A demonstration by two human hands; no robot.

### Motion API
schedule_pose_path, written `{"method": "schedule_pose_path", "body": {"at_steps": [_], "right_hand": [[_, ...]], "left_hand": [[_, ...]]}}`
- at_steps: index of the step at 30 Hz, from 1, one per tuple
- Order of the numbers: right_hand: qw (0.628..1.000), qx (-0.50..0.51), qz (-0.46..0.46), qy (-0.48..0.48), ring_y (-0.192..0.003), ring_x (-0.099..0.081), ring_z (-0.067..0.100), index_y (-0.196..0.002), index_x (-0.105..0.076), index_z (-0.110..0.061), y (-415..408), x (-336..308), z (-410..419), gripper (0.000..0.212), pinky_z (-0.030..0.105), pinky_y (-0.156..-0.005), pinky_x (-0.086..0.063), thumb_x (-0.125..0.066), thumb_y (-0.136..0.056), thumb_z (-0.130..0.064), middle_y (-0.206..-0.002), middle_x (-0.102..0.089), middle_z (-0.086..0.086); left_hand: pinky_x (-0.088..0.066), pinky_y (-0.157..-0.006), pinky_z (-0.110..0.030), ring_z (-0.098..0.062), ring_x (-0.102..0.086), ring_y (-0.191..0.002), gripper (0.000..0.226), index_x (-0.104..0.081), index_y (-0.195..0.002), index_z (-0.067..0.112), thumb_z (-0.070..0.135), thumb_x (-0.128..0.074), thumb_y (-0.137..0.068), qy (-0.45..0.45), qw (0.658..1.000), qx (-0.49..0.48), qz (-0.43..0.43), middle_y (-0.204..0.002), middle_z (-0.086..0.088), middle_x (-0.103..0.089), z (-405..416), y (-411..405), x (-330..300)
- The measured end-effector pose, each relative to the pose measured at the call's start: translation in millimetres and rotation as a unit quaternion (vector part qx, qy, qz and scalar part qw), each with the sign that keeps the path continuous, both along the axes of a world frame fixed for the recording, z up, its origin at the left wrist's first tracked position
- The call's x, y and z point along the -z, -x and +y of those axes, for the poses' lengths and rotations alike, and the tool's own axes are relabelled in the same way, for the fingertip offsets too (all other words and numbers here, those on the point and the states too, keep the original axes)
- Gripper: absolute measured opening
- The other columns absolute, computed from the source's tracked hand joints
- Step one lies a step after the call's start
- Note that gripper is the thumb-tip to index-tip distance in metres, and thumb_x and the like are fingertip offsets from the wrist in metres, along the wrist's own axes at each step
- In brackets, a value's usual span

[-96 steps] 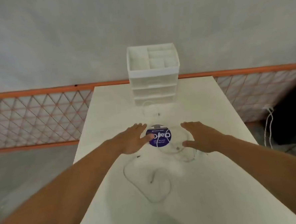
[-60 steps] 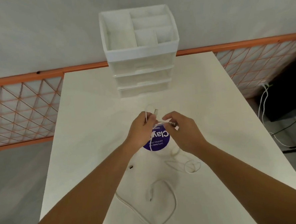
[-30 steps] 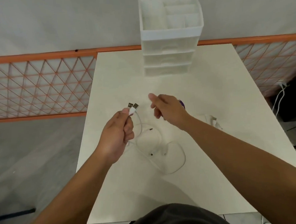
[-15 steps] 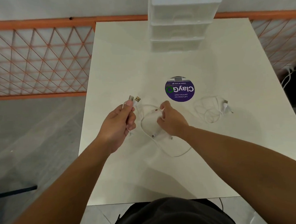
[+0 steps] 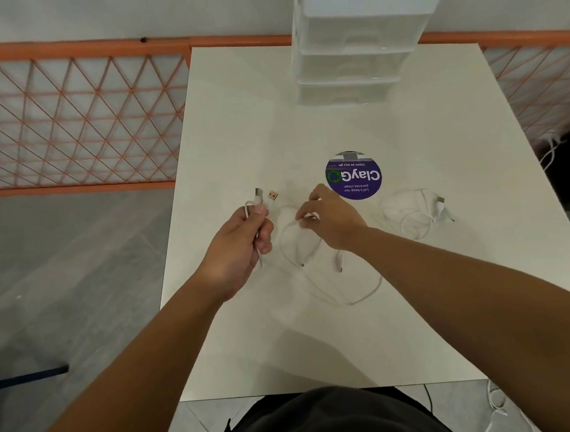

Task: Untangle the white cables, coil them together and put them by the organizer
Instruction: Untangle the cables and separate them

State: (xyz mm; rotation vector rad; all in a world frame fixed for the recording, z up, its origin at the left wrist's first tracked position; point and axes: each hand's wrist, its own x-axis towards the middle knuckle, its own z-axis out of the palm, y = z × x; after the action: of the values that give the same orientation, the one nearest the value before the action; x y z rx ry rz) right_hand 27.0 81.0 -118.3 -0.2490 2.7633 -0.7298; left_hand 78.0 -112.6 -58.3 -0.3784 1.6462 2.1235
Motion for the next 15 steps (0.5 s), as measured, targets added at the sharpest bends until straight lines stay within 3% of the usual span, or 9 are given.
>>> {"method": "schedule_pose_path", "body": {"at_steps": [4,7,10,15], "right_hand": [[0.984,0.038,-0.032,0.171,-0.085,-0.052,0.009,-0.1,-0.069,-0.018,-0.9,-46.8,6.7,0.012,0.019,-0.078,-0.04,-0.065,-0.089,-0.018,-0.102,-0.057,-0.004],[0.95,0.055,-0.119,0.284,-0.078,-0.062,0.013,-0.099,-0.069,-0.016,-11.8,-88.6,12.5,0.015,0.025,-0.079,-0.051,-0.066,-0.087,-0.009,-0.096,-0.069,0.001],[0.947,0.046,-0.091,0.306,-0.086,-0.066,0.013,-0.089,-0.071,-0.026,-22.0,-112.2,14.7,0.021,0.031,-0.088,-0.053,-0.073,-0.08,-0.006,-0.095,-0.072,-0.003],[0.94,0.08,-0.023,0.331,-0.074,-0.059,0.007,-0.094,-0.073,-0.01,-30.2,-127.9,20.7,0.022,0.027,-0.076,-0.051,-0.074,-0.075,0.002,-0.081,-0.068,-0.005]], "left_hand": [[-0.029,-0.072,-0.036,-0.015,-0.041,-0.066,0.025,-0.059,-0.092,0.02,0.044,-0.051,-0.095,0.065,0.998,0.012,0.009,-0.077,0.003,-0.058,-1.7,1.8,-1.2],[-0.035,-0.072,-0.033,-0.015,-0.048,-0.074,0.022,-0.061,-0.098,0.022,0.042,-0.053,-0.096,0.047,0.999,-0.011,0.0,-0.093,0.002,-0.068,8.7,4.1,-8.0],[-0.045,-0.069,-0.029,-0.015,-0.057,-0.074,0.02,-0.057,-0.103,0.014,0.032,-0.049,-0.1,-0.036,0.999,-0.011,-0.007,-0.088,0.001,-0.071,26.9,8.0,-20.5],[-0.055,-0.061,-0.03,-0.019,-0.062,-0.061,0.025,-0.05,-0.1,0.008,0.032,-0.041,-0.104,-0.046,0.998,0.038,0.0,-0.073,-0.007,-0.065,61.2,3.4,-46.4]]}}
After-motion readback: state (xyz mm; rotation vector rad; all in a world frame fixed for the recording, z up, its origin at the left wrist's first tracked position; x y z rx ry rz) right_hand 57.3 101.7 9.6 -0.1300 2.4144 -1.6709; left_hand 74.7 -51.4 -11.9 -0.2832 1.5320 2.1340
